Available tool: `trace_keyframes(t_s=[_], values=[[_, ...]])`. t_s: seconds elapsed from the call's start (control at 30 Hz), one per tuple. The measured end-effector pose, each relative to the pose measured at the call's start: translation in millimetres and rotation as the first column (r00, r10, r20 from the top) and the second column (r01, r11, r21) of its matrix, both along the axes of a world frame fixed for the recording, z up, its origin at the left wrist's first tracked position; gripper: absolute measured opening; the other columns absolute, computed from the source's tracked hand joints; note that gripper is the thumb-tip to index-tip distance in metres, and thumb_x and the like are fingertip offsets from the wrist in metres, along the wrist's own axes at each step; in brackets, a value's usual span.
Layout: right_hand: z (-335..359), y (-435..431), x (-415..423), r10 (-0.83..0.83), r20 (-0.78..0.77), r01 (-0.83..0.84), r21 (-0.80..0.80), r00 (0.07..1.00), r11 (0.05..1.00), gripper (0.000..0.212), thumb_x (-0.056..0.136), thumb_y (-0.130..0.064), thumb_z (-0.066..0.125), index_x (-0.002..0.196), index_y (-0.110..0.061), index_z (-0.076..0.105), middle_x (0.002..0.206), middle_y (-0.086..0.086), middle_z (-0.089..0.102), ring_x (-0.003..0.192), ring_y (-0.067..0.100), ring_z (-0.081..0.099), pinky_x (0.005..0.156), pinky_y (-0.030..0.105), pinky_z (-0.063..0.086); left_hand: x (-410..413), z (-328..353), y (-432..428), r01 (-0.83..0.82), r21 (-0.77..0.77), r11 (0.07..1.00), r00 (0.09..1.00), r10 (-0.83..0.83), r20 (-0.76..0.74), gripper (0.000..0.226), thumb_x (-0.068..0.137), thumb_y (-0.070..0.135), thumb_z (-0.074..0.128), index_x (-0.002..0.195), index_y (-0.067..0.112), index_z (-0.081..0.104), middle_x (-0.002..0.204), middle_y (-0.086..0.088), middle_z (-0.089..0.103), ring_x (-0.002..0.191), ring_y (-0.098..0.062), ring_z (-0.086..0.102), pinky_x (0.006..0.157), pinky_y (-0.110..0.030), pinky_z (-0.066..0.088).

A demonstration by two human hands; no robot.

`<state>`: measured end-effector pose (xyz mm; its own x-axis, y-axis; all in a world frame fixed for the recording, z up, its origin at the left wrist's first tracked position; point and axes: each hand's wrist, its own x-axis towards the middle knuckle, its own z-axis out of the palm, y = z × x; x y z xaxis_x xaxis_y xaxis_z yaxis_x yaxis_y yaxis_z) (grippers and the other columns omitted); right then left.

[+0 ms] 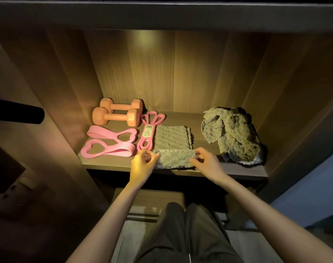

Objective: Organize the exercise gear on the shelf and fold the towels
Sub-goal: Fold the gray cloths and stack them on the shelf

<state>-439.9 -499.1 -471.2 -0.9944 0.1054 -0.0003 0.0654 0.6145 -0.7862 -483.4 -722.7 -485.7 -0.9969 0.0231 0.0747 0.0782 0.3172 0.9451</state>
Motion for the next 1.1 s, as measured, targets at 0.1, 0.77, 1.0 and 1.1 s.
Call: trace_keyframes(t_s=[0.1,0.77,1.0,1.1], values=[[-5,9,2,-0.015,0.080,0.013,0.017,0.997,1.000,0.023,0.096,-0.025,0.056,0.112,-0.009,0.052,0.100,0.007,0.063,0.096,0.022,0.059,0.076,0.032,0.044,0,-8,10,0.018,-0.169,0.985,1.000,-0.019,-0.006,0.031,0.086,0.038,0.066,0.082,0.010,0.054,0.062,-0.001,0.065,0.052,-0.012,0.055,0.057,-0.031,0.043],[-24,15,5,0.368,-0.112,-0.224,0.623,0.923,0.750,0.051,0.089,0.004,0.049,0.131,-0.024,0.057,0.134,-0.005,0.055,0.122,0.019,0.046,0.097,0.037,0.042,0,-25,16,0.125,-0.811,0.572,0.773,-0.569,-0.282,0.032,0.092,0.011,0.054,0.122,0.018,0.058,0.129,0.002,0.057,0.121,-0.021,0.050,0.096,-0.034,0.039],[-27,33,7,0.485,0.081,-0.403,0.683,0.871,0.609,0.064,0.086,-0.019,0.057,0.146,-0.026,0.035,0.156,-0.012,0.026,0.140,0.012,0.024,0.111,0.031,0.030,13,-41,-3,0.210,-0.839,0.502,0.780,-0.603,-0.166,0.073,0.086,0.015,0.057,0.150,0.024,0.022,0.158,0.006,0.018,0.147,-0.013,0.012,0.118,-0.032,-0.001],[-26,29,5,0.472,0.120,-0.397,0.736,0.874,0.548,0.059,0.088,-0.011,0.059,0.142,-0.022,0.037,0.158,-0.008,0.022,0.141,0.018,0.024,0.107,0.037,0.035,5,-34,4,0.218,-0.801,0.557,0.806,-0.566,-0.174,0.062,0.088,0.012,0.057,0.145,0.021,0.035,0.149,0.004,0.039,0.140,-0.016,0.031,0.118,-0.031,0.007]])
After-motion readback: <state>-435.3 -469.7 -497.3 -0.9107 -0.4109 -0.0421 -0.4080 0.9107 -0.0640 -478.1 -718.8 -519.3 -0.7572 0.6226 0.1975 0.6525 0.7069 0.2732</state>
